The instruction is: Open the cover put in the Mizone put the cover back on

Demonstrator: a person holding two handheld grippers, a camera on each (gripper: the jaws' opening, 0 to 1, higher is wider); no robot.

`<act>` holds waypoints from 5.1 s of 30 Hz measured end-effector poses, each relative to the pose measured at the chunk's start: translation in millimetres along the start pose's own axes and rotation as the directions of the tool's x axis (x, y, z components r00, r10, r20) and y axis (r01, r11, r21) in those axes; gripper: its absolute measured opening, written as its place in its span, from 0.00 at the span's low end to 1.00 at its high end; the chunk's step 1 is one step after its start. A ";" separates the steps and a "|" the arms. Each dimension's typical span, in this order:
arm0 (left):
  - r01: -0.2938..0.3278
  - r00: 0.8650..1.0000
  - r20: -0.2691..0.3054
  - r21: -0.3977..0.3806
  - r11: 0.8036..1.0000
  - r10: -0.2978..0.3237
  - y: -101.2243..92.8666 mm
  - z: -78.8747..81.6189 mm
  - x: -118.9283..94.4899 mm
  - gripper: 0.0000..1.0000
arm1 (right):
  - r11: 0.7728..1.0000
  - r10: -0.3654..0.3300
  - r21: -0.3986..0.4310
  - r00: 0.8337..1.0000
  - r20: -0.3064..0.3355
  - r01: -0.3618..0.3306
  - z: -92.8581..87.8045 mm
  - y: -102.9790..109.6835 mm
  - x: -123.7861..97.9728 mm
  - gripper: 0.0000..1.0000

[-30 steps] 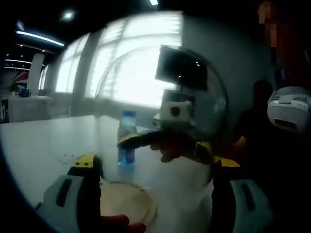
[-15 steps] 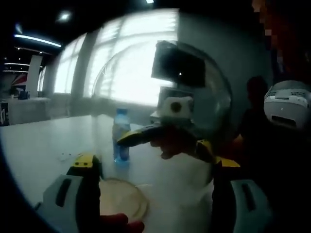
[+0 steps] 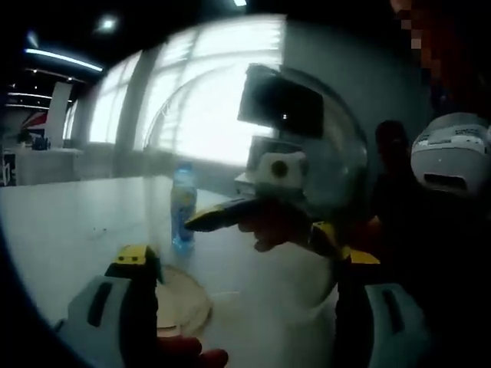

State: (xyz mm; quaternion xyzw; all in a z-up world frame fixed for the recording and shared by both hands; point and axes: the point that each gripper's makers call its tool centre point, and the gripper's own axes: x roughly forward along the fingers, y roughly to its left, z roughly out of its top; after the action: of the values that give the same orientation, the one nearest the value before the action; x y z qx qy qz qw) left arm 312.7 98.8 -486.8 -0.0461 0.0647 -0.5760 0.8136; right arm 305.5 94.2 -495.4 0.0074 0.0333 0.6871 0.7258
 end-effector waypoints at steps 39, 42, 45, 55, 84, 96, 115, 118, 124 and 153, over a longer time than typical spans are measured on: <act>-0.044 0.999 0.021 0.010 0.999 0.043 -43.8 -21.6 -12.7 0.85 | 1.000 0.014 -0.014 1.000 -0.008 -0.014 -19.3 48.0 -2.3 0.90; -0.042 0.999 0.034 0.007 0.999 0.042 -43.3 -21.0 -12.6 0.85 | 1.000 0.011 -0.014 1.000 0.007 -0.010 -19.0 46.8 -2.6 0.90; -0.043 0.999 0.027 0.037 0.998 0.042 -46.0 -23.6 -10.6 0.85 | 0.999 0.008 -0.045 1.000 0.017 -0.007 -21.8 49.6 -4.2 0.90; -0.054 0.998 0.048 0.053 0.997 0.051 -48.8 -24.1 -10.5 0.85 | 0.999 0.012 -0.048 0.997 0.071 -0.008 -17.3 47.1 -7.3 0.90; -0.167 0.979 0.120 0.031 0.985 0.163 -53.1 -21.7 -35.7 0.73 | 0.999 0.006 0.032 0.996 0.085 -0.009 -19.9 42.8 -44.4 0.73; -0.333 0.925 0.202 0.020 0.943 0.322 -51.4 -8.5 -69.5 0.69 | 0.998 0.008 0.059 0.998 0.063 -0.011 -19.5 49.8 -60.8 0.55; -0.389 0.900 0.229 0.036 0.921 0.371 -19.5 -22.0 -115.8 0.45 | 0.909 -0.411 0.058 0.911 -0.017 0.412 -40.5 28.7 -99.1 0.40; -0.382 0.903 0.223 0.030 0.924 0.367 -9.2 -22.0 -117.4 0.45 | 0.879 -0.472 0.067 0.881 -0.019 0.472 -42.8 26.6 -103.8 0.40; -0.352 0.923 0.191 0.072 0.933 0.334 -1.4 -28.7 -114.5 0.45 | 0.799 -0.597 0.067 0.802 -0.022 0.597 -41.5 26.3 -112.5 0.40; -0.515 0.852 0.163 0.085 0.853 0.498 9.7 -40.2 -115.7 0.41 | 0.629 -0.777 -0.035 0.629 -0.012 0.776 -58.7 -0.5 -149.0 0.28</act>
State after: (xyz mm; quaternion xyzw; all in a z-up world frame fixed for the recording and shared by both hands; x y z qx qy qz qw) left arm 277.4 211.1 -521.9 -0.0149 -0.0170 -0.3392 0.9404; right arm 294.5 -56.5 -548.3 -0.0260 0.0334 0.3083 0.9504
